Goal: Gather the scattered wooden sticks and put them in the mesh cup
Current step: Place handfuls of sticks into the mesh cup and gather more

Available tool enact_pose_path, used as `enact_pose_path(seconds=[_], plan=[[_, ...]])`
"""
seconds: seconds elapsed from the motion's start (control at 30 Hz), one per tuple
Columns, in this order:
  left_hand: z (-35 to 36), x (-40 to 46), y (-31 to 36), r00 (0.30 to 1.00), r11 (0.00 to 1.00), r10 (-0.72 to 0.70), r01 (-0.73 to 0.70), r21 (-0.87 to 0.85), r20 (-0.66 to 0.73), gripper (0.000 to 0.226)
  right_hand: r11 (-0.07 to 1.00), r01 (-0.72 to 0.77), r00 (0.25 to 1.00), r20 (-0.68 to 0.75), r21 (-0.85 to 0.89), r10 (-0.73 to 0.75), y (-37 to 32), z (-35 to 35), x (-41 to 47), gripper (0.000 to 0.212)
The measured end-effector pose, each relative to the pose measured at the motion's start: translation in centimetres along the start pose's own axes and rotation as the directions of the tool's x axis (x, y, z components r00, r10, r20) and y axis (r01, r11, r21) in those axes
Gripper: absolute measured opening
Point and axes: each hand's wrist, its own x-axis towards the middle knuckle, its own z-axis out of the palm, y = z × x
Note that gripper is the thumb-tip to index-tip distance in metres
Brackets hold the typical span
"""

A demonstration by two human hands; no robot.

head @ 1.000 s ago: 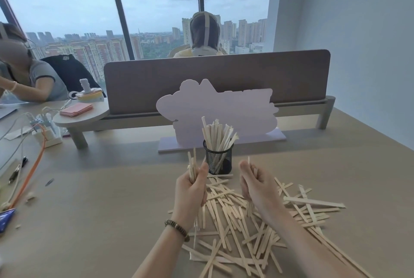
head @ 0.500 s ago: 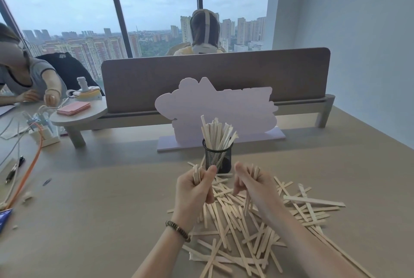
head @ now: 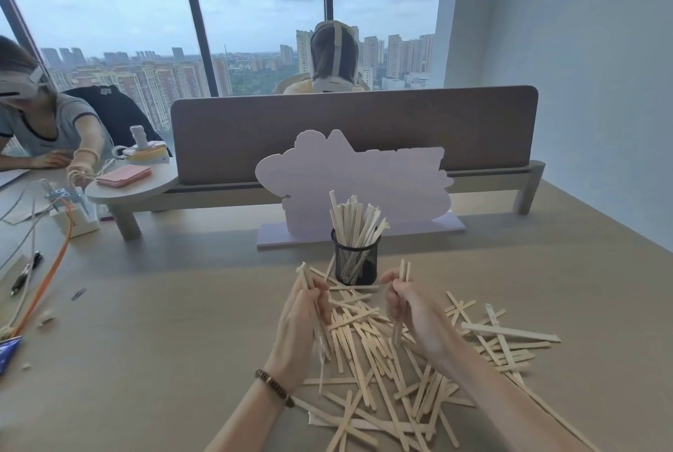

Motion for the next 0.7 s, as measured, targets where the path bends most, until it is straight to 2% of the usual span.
enact_pose_path(seconds=[0.13,0.23,0.33,0.47,0.63,0.7], plan=[[-1.8,-0.4,0.5,0.991,0.943,0.038,-0.077,0.325,0.125,0.018,0.942,-0.048,0.999,0.008,-0.331,0.054,-0.2,-0.9,-0.8,0.037],[-3.0,-0.3,0.7,0.98,0.83,0.071,-0.162,0.533,0.187,0.012,0.853,0.009,1.0,-0.015,-0.522,-0.02,-0.7,-1.8,-1.0,0.03],[-3.4,-0.5,1.6,0.967,0.77,0.037,-0.187,0.609,0.251,0.009,0.785,0.05,0.997,-0.01,-0.618,-0.071,-1.1,-2.6,-0.8,0.023],[-3.2,-0.2,2.8,0.964,0.764,0.081,-0.224,0.605,0.254,0.007,0.788,0.037,0.999,-0.004,-0.614,-0.051,-1.9,-3.5,-0.7,0.019],[-3.0,1.1,4.8,0.967,0.787,0.115,-0.228,0.574,0.228,0.008,0.876,-0.03,0.997,-0.081,-0.482,-0.01,-3.1,-4.4,-0.2,0.023],[-2.7,1.5,5.5,0.963,0.777,0.123,-0.243,0.58,0.239,0.009,0.876,-0.013,0.998,-0.06,-0.481,-0.018,-3.5,-4.5,-0.2,0.022]])
